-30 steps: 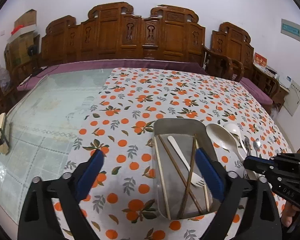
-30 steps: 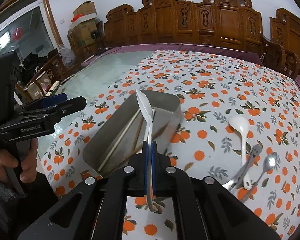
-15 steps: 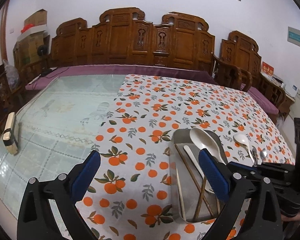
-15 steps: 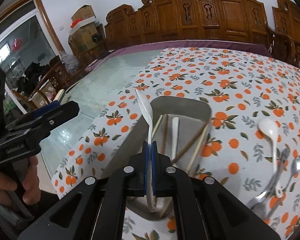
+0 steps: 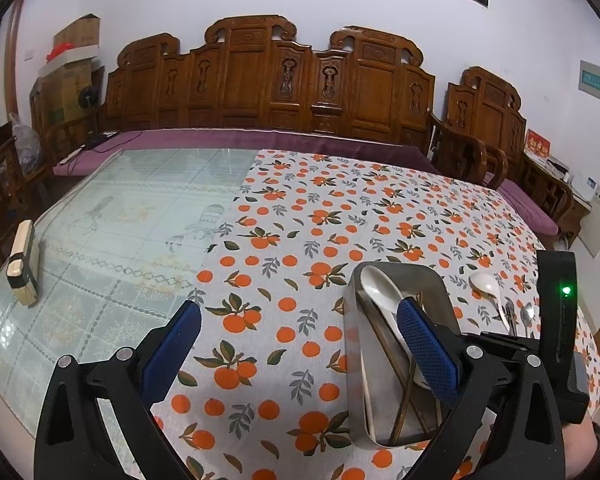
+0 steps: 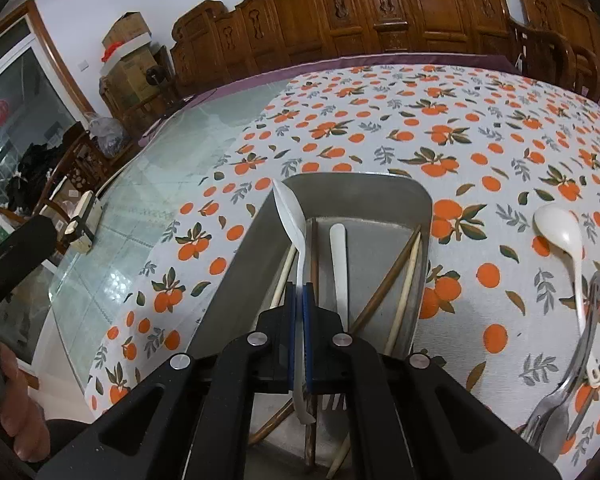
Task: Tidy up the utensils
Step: 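Lower the white plastic knife into the tray and open the right tool, then move the right tool to the pile and grasp a metal spoon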
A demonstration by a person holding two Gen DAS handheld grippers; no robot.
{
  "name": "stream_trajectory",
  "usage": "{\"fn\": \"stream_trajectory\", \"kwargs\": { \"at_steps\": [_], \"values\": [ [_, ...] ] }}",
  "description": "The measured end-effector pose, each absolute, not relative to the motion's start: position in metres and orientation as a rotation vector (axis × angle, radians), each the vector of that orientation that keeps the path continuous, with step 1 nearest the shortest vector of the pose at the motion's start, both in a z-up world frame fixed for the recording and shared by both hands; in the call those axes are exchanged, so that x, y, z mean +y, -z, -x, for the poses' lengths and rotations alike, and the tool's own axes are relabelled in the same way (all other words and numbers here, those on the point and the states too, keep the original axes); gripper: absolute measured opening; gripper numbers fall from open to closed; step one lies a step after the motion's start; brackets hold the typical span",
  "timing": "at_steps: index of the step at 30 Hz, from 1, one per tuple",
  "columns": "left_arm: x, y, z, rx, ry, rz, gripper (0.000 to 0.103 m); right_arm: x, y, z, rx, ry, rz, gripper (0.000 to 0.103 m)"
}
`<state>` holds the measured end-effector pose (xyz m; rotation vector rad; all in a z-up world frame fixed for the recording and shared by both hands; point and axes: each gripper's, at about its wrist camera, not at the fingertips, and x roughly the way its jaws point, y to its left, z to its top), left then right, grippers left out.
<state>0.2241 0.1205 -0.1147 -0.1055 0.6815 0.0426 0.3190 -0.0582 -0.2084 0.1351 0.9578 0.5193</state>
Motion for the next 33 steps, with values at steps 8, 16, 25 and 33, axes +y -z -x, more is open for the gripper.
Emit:
{"fn": "stream_trajectory", "kwargs": {
  "at_steps": [8, 16, 25, 33],
  "values": [
    [0.111, 0.117, -0.224, 0.686, -0.025, 0.095, 0.095, -0.079, 0.194, -0.309, 0.881, -0.547, -0.047, 0.011],
    [0.092, 0.119, -0.225, 0.689, 0.01, 0.076, 0.095, -0.141, 0.161, -0.29, 0.779, -0.487, 0.004, 0.047],
    [0.056, 0.122, -0.226, 0.688, 0.077, 0.05, 0.095, -0.211, 0.142, -0.268, 0.728, -0.365, 0.057, 0.074],
    [0.017, 0.129, -0.225, 0.701, 0.138, 0.005, 0.095, -0.264, 0.165, -0.27, 0.791, -0.271, 0.064, 0.074]
  ]
}}
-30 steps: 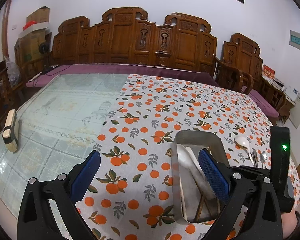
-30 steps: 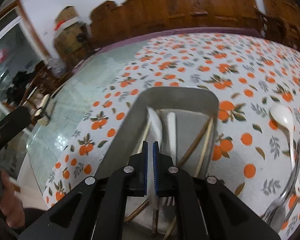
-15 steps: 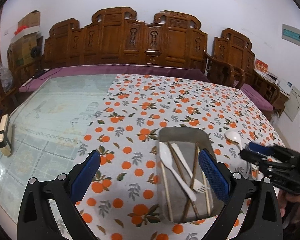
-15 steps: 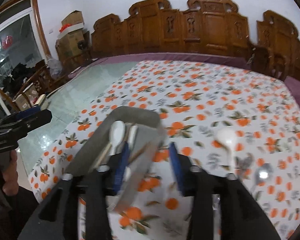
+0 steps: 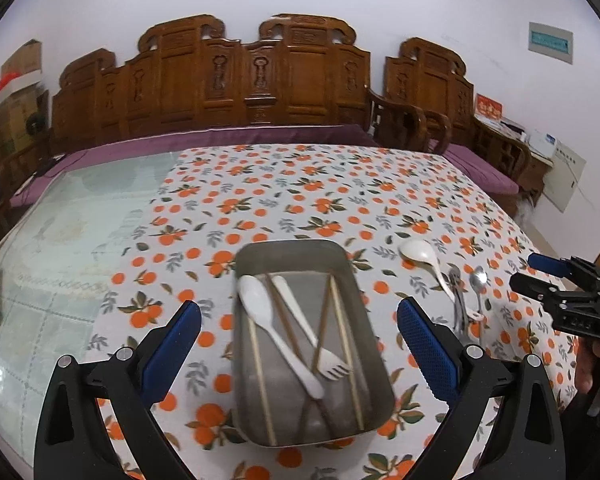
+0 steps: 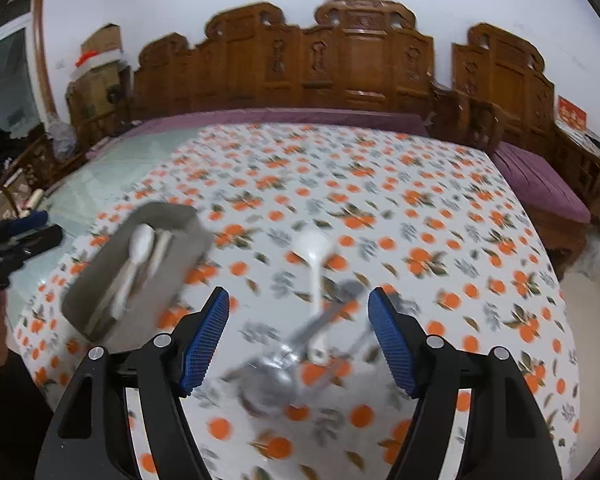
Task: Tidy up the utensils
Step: 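Move the right tool to the pile and grasp a metal spoon, then grasp the metal fork and spoon together with the left tool while the right tool holds its spoon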
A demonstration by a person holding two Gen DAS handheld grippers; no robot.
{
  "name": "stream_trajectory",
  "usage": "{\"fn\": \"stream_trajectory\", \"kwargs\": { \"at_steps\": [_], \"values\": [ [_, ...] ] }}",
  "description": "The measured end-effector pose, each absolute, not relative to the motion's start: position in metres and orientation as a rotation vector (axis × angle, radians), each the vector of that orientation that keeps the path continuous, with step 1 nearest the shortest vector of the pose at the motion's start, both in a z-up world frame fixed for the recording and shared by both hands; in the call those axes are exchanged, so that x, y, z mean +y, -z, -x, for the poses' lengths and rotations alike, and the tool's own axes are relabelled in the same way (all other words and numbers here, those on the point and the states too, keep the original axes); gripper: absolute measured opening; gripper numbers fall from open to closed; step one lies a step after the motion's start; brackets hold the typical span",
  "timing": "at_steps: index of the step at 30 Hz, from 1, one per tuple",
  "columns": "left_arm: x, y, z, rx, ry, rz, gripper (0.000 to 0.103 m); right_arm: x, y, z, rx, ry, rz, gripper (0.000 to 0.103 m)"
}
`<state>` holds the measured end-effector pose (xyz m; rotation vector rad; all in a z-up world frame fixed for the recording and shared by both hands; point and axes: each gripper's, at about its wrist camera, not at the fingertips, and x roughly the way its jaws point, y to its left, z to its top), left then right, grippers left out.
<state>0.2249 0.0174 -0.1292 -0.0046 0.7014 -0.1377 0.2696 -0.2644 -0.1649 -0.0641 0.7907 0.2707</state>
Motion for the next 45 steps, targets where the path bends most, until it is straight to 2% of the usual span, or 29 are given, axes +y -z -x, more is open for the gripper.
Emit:
{"fn": "stream_trajectory", "kwargs": {
  "at_steps": [9, 16, 24, 30, 31, 34, 41, 45],
  "values": [
    [-0.023, 0.142, -0.223, 0.731, 0.222, -0.02, 0.095, -0.294, 0.217, -0.282, 0.893, -0.212, 0.055, 0.07],
    [-0.048, 0.147, -0.215, 0.738, 0.262, -0.062, 0.095, -0.308, 0.236, -0.312, 0.914, -0.185, 0.004, 0.068],
    [-0.057, 0.151, -0.214, 0.746, 0.273, -0.067, 0.095, -0.314, 0.249, -0.345, 0.935, -0.172, -0.016, 0.051],
    [-0.063, 0.154, -0.214, 0.753, 0.282, -0.08, 0.095, -0.306, 0.253, -0.347, 0.941, -0.167, 0.031, 0.027],
    [-0.065, 0.154, -0.214, 0.753, 0.284, -0.08, 0.095, -0.304, 0.253, -0.346, 0.939, -0.173, 0.046, 0.019],
    [-0.07, 0.155, -0.213, 0.753, 0.292, -0.089, 0.095, -0.306, 0.25, -0.343, 0.938, -0.199, 0.022, 0.01],
    [-0.086, 0.163, -0.211, 0.768, 0.298, -0.117, 0.095, -0.326, 0.238, -0.331, 0.917, -0.207, -0.033, 0.003],
    [-0.1, 0.169, -0.209, 0.797, 0.309, -0.12, 0.095, -0.341, 0.229, -0.322, 0.895, -0.196, -0.063, 0.002]
  ]
}}
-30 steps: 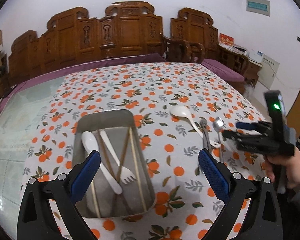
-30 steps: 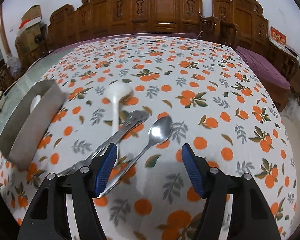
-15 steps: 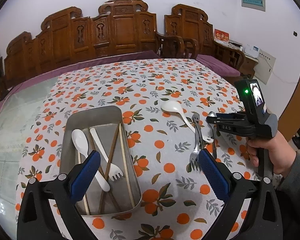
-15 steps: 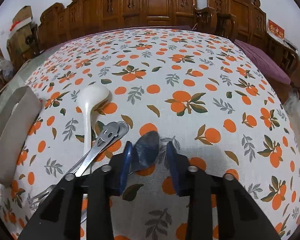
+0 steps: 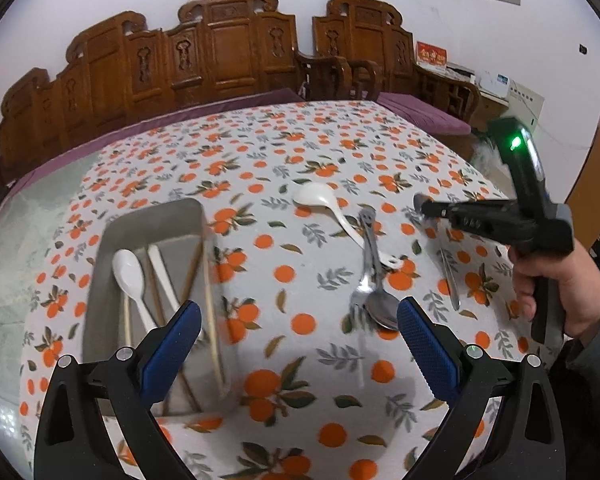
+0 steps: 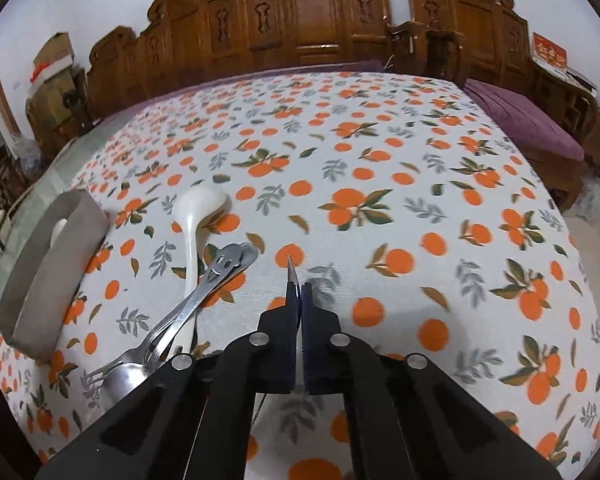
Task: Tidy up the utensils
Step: 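Grasp the metal fork and spoon together with the left tool while the right tool holds its spoon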
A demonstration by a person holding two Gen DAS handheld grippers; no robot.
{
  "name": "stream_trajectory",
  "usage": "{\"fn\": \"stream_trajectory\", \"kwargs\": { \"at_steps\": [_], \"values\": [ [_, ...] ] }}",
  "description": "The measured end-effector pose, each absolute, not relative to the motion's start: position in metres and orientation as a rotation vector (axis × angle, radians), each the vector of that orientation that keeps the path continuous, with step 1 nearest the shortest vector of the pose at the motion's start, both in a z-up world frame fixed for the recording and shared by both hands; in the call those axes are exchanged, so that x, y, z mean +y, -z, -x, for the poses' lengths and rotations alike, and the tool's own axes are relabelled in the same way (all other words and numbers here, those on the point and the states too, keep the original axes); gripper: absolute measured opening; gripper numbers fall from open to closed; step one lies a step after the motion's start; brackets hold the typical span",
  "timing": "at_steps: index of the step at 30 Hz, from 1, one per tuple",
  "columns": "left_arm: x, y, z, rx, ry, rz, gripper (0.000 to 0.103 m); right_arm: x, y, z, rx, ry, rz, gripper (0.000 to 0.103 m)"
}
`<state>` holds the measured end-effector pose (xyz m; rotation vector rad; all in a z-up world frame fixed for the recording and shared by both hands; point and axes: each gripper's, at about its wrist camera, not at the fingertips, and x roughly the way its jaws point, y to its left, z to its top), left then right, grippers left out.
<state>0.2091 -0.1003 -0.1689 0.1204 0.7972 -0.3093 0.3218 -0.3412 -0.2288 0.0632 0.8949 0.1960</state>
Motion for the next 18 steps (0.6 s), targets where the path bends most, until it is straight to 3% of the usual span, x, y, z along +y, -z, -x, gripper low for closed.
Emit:
{"fn": "stream_trajectory", "kwargs": {
  "at_steps": [7, 15, 18],
  "values": [
    [-0.127, 0.186, -0.215, 0.877, 0.343, -0.104, 0.094, -0.347, 0.227, -0.321, 0.891, -0.206, -0.058, 0.002],
    [-0.147, 0.207, -0.233, 0.973, 0.361, -0.04, 0.067, -0.344, 0.224, -0.323, 0.886, -0.235, -0.06, 0.002],
    [-0.157, 0.214, -0.239, 0.999, 0.366, -0.038, 0.062, -0.344, 0.223, -0.323, 0.882, -0.24, -0.056, 0.002]
  ]
}}
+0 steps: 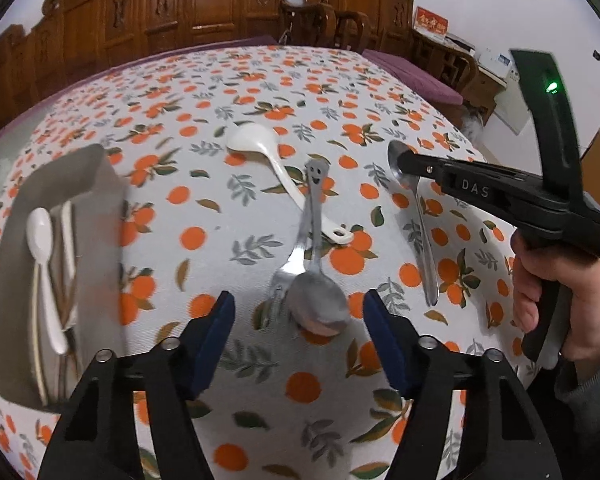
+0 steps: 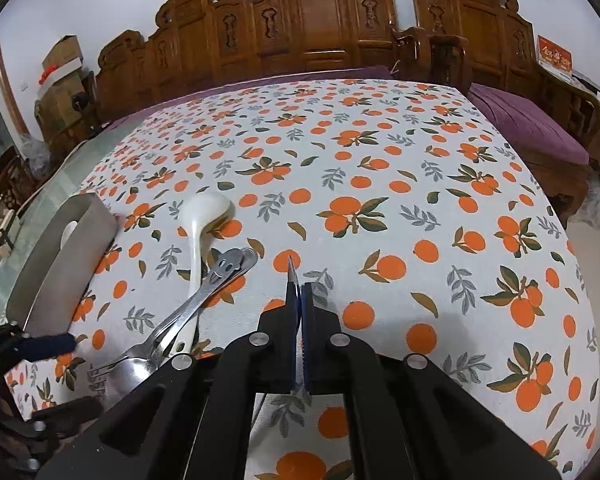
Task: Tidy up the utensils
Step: 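Grasp the metal fork and spoon together with the left tool while the right tool holds its spoon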
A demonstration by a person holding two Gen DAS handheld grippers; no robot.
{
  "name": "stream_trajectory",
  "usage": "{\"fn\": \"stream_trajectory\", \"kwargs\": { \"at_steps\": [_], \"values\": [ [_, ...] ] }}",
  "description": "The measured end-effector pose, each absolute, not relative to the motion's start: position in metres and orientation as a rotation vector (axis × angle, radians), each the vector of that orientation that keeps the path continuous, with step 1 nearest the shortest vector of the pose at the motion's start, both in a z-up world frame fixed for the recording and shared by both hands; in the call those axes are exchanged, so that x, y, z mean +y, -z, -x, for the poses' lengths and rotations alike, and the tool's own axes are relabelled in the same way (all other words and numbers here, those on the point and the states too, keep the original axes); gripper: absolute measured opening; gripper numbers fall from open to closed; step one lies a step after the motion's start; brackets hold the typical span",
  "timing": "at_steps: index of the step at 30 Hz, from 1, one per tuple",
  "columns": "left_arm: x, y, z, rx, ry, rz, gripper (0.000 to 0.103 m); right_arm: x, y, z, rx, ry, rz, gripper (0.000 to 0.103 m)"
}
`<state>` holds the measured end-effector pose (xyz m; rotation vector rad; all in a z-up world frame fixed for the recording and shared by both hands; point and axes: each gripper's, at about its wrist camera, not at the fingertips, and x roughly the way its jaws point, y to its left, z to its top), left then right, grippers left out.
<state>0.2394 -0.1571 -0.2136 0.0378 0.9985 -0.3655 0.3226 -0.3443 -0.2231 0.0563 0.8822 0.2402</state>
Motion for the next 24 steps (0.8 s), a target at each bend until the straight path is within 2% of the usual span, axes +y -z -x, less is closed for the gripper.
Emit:
{"fn": "stream_trajectory", "kwargs": {
  "at_steps": [2, 5, 8, 15, 24],
  "values": [
    [-0.162, 0.216, -0.241, 1.008, 0.363, -0.042, 0.062, -0.346, 0.222, -0.323, 0.881, -0.243, -0.064, 0.002],
    [-0.169, 0.222, -0.244, 1.031, 0.347, -0.063, 0.046, -0.347, 0.221, -0.324, 0.878, -0.247, -0.075, 0.002],
    [-0.171, 0.225, -0.246, 1.031, 0.305, -0.095, 0.039, -0.346, 0.22, -0.323, 0.873, -0.255, -0.078, 0.002],
    [-0.175, 0.225, -0.242, 1.023, 0.291, -0.135, 0.034, -0.345, 0.217, -0.323, 0.868, -0.26, -0.08, 0.002],
    [-0.176, 0.214, -0.234, 0.981, 0.336, -0.102, 0.034, -0.345, 0.216, -0.323, 0.866, -0.26, -0.081, 0.002]
  ]
}}
